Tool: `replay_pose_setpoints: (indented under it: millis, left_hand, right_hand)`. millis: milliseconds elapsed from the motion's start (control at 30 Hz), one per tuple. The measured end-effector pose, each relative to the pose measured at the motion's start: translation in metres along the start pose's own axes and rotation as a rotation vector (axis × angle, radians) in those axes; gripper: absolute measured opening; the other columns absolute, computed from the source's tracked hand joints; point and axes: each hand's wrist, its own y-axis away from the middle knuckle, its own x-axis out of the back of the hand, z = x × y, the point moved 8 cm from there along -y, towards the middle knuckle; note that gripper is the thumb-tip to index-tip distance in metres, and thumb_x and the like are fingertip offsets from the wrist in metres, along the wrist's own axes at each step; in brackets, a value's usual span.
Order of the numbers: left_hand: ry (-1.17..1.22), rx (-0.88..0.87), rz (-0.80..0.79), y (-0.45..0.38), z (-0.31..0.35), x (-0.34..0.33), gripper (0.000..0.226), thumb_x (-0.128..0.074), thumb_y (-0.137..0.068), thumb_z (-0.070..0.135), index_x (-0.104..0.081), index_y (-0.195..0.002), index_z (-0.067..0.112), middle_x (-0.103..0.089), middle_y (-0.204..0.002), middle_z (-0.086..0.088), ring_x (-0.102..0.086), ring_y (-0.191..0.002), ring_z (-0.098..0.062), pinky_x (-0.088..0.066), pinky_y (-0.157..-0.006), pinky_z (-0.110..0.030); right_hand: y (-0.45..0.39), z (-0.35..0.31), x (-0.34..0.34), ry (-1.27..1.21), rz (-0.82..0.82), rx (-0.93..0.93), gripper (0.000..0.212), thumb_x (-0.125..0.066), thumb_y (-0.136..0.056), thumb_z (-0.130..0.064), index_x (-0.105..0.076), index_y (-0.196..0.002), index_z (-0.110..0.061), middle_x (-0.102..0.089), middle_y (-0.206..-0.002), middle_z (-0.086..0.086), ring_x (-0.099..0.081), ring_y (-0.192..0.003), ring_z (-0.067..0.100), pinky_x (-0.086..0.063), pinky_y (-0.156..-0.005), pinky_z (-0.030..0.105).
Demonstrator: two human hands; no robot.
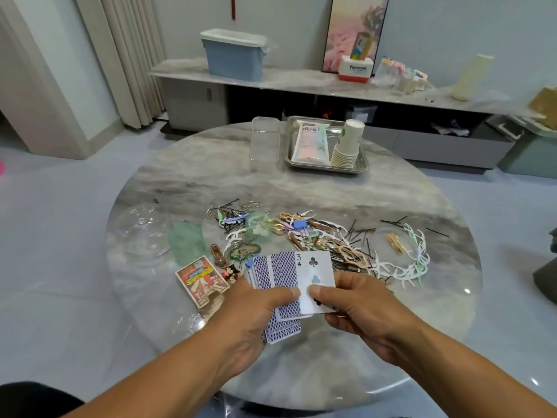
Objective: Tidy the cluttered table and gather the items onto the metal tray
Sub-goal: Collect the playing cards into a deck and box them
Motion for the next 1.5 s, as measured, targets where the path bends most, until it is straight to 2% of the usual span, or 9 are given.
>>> replay_pose_setpoints:
  millis: [233, 333, 567, 667, 800, 933, 1133, 1333, 1500]
  left_hand:
    - [0.069, 0.011, 0.178, -0.012, -0.011, 0.021, 0.031, -0.071, -0.083, -0.006, -0.07, -0.106, 0.015, -0.078, -0.087, -0.013, -0.076, -0.071, -0.031, -0.058, -0.055, -0.039]
    - [0.112, 0.024, 0.3, -0.017, -0.009, 0.038, 0.031, -0.073, -0.082, -0.006, -0.067, -0.106, 0.012, -0.077, -0.077, -0.009, -0.075, -0.063, -0.026, -0.057, -0.049, -0.036]
    - [0.049, 0.103, 0.174, -0.013, -0.017, 0.025, 0.029, -0.077, -0.079, -0.006, -0.071, -0.104, 0.007, -0.078, -0.086, -0.013, -0.076, -0.07, -0.03, -0.058, -0.053, -0.037]
    - [0.003, 0.079, 0.101, -0.012, -0.017, 0.012, 0.03, -0.076, -0.079, -0.007, -0.072, -0.104, 0.009, -0.078, -0.089, -0.013, -0.077, -0.075, -0.031, -0.058, -0.057, -0.037]
    - [-0.008, 0.048, -0.01, -0.007, -0.015, -0.008, 0.034, -0.079, -0.076, -0.004, -0.072, -0.108, 0.007, -0.077, -0.096, -0.017, -0.076, -0.086, -0.036, -0.062, -0.07, -0.045]
    - [0.098, 0.111, -0.013, -0.007, -0.018, -0.011, 0.024, -0.07, -0.091, 0.014, -0.067, -0.112, 0.004, -0.077, -0.097, -0.019, -0.076, -0.085, -0.035, -0.062, -0.074, -0.046]
    - [0.024, 0.014, 0.038, -0.012, -0.01, -0.007, 0.027, -0.07, -0.087, -0.006, -0.07, -0.111, 0.006, -0.077, -0.097, -0.018, -0.075, -0.086, -0.038, -0.061, -0.075, -0.053]
    - [0.077, -0.005, 0.053, -0.012, -0.008, -0.008, 0.019, -0.073, -0.088, 0.005, -0.073, -0.105, 0.012, -0.078, -0.093, -0.013, -0.077, -0.076, -0.031, -0.059, -0.054, -0.039]
    - [0.047, -0.018, 0.214, -0.02, -0.009, 0.011, 0.018, -0.068, -0.09, 0.002, -0.07, -0.103, 0.014, -0.078, -0.081, -0.011, -0.074, -0.063, -0.027, -0.059, -0.056, -0.039]
  right_hand:
    - [-0.003, 0.01, 0.014, -0.019, 0.105, -0.061, 0.017, -0.058, -0.103, -0.023, -0.072, -0.099, -0.013, -0.079, -0.085, 0.003, -0.075, -0.074, 0.018, -0.059, -0.064, 0.028]
    - [-0.008, 0.024, 0.026, 0.249, 0.132, -0.082, 0.019, -0.066, -0.098, -0.021, -0.069, -0.081, -0.013, -0.069, -0.059, -0.007, -0.058, -0.046, 0.003, -0.041, -0.045, 0.018]
    - [-0.009, 0.014, 0.042, 1.131, 0.443, 0.159, 0.037, -0.073, -0.082, -0.056, -0.047, -0.097, -0.034, -0.057, -0.086, -0.014, -0.057, -0.079, 0.009, -0.042, -0.062, 0.031]
    - [-0.011, 0.001, 0.034, 0.626, 0.329, 0.286, 0.027, -0.061, -0.094, -0.056, -0.064, -0.09, -0.029, -0.067, -0.082, -0.007, -0.065, -0.071, 0.011, -0.054, -0.063, 0.033]
    - [-0.009, 0.006, 0.003, 0.153, -0.004, 0.19, 0.024, -0.074, -0.091, -0.039, -0.075, -0.099, -0.017, -0.075, -0.076, -0.007, -0.065, -0.059, 0.002, -0.044, -0.046, 0.016]
    - [-0.014, 0.008, 0.014, 0.082, 0.016, 0.112, 0.01, -0.074, -0.092, -0.028, -0.074, -0.086, -0.02, -0.078, -0.082, 0.0, -0.064, -0.061, 0.005, -0.044, -0.054, 0.02]
    - [-0.014, 0.017, 0.011, 0.046, -0.031, 0.036, 0.026, -0.08, -0.086, -0.034, -0.075, -0.097, -0.011, -0.078, -0.095, 0.012, -0.063, -0.073, 0.015, -0.045, -0.059, 0.025]
    - [-0.017, 0.015, 0.014, 0.011, -0.015, 0.047, 0.014, -0.072, -0.094, -0.027, -0.073, -0.1, -0.015, -0.078, -0.101, 0.01, -0.066, -0.085, 0.019, -0.048, -0.077, 0.033]
    - [-0.017, 0.014, 0.017, -0.018, 0.024, 0.027, 0.016, -0.061, -0.102, -0.028, -0.069, -0.111, -0.017, -0.079, -0.1, 0.002, -0.07, -0.077, 0.01, -0.051, -0.057, 0.021]
